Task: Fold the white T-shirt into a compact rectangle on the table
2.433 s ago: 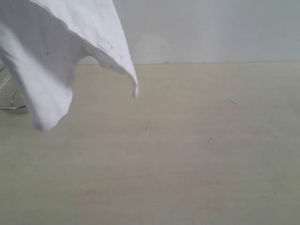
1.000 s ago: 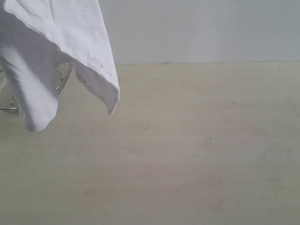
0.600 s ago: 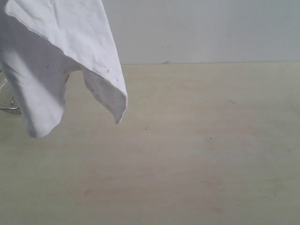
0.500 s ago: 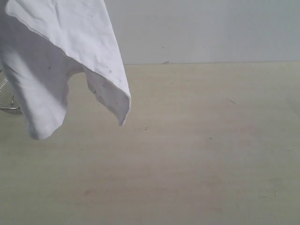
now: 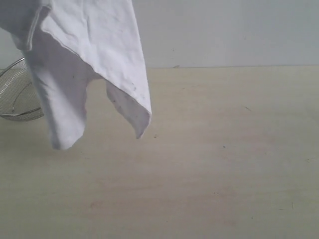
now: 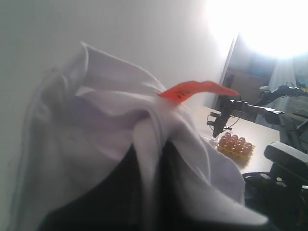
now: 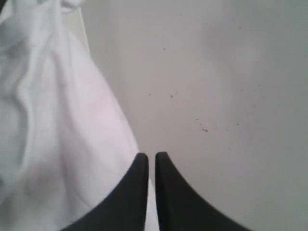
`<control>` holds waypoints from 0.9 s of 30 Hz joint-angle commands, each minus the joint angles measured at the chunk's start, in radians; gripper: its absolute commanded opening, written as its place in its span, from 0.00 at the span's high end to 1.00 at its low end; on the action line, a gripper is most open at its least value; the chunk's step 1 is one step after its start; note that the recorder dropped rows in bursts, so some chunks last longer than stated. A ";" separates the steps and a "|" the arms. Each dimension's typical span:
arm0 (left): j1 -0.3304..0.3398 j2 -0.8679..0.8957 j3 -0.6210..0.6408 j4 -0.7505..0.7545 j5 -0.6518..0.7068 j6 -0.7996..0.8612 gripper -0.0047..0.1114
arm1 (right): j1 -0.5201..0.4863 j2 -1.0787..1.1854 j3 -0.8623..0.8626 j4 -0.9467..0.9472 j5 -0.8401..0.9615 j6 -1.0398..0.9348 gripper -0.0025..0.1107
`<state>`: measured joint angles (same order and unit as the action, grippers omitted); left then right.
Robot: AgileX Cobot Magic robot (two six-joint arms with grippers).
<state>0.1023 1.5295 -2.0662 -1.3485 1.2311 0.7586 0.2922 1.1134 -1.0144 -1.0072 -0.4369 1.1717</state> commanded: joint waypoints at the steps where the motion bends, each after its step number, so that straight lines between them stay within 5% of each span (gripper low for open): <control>1: -0.058 0.017 -0.002 -0.018 -0.083 0.011 0.92 | 0.058 0.065 -0.093 -0.078 -0.016 0.035 0.76; 6: -0.128 0.037 -0.002 0.015 -0.081 0.019 0.92 | 0.120 0.153 -0.193 -0.080 -0.005 0.056 0.44; 13: -0.194 0.061 -0.002 0.053 -0.099 0.019 0.92 | 0.149 0.275 -0.264 -0.095 -0.052 0.070 0.43; 21: -0.196 0.067 -0.002 0.091 -0.137 0.023 0.92 | 0.149 0.266 -0.264 -0.110 -0.218 0.111 0.43; 27: -0.194 0.067 -0.002 0.106 -0.175 0.027 0.92 | 0.147 0.194 -0.264 -0.110 -0.181 0.114 0.43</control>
<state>-0.0881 1.5995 -2.0662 -1.2408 1.0890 0.7782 0.4384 1.3545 -1.2671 -1.1197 -0.6172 1.2864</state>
